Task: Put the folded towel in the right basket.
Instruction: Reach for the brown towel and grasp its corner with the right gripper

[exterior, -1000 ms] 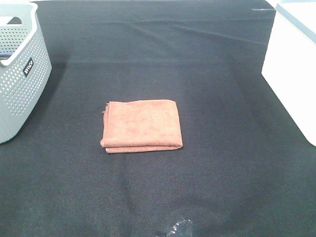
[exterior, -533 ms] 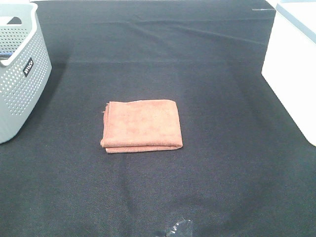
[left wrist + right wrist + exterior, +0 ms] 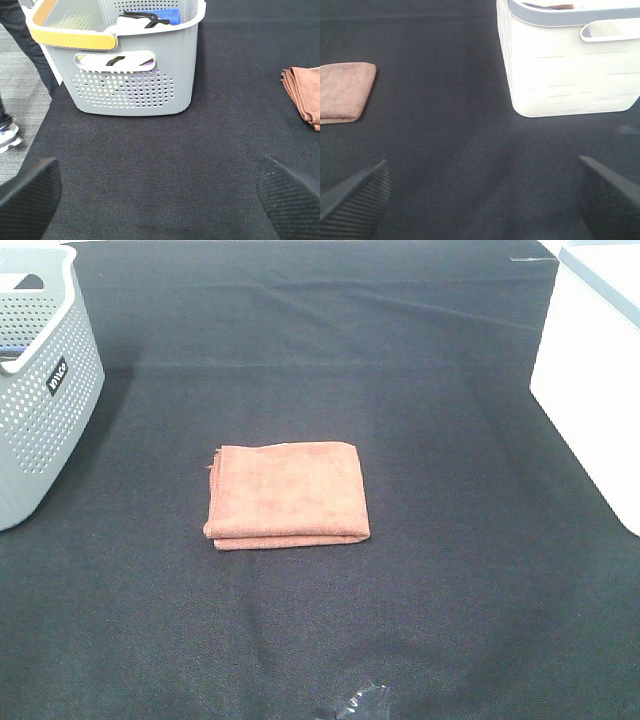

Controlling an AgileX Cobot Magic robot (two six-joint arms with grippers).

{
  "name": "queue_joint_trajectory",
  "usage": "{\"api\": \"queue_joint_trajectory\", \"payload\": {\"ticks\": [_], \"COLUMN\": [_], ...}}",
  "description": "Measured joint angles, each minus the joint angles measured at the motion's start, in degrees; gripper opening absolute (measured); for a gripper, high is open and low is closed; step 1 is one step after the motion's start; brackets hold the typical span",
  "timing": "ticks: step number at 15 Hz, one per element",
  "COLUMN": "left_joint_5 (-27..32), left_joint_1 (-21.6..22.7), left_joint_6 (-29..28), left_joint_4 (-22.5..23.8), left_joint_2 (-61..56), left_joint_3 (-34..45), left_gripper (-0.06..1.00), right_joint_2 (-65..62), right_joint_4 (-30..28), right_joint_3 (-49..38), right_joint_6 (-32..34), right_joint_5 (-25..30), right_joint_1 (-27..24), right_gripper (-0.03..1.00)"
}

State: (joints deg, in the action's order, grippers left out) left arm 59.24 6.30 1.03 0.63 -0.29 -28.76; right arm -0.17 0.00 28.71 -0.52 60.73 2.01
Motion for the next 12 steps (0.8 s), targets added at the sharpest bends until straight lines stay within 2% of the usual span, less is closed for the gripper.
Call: {"api": "queue_joint_trajectory", "payload": {"ticks": [12], "left_joint_5": [0.00], "left_joint_1": [0.00], "left_joint_6": [0.00], "left_joint_4": [0.00], "left_joint_2": [0.00], "left_joint_3": [0.00], "left_gripper": [0.99], "right_joint_2": [0.00], "right_joint_4": [0.00], "right_joint_3": [0.00], "right_joint_6": [0.00], "right_joint_5": [0.00], "right_joint_1": [0.00], "right_gripper": [0.96]}}
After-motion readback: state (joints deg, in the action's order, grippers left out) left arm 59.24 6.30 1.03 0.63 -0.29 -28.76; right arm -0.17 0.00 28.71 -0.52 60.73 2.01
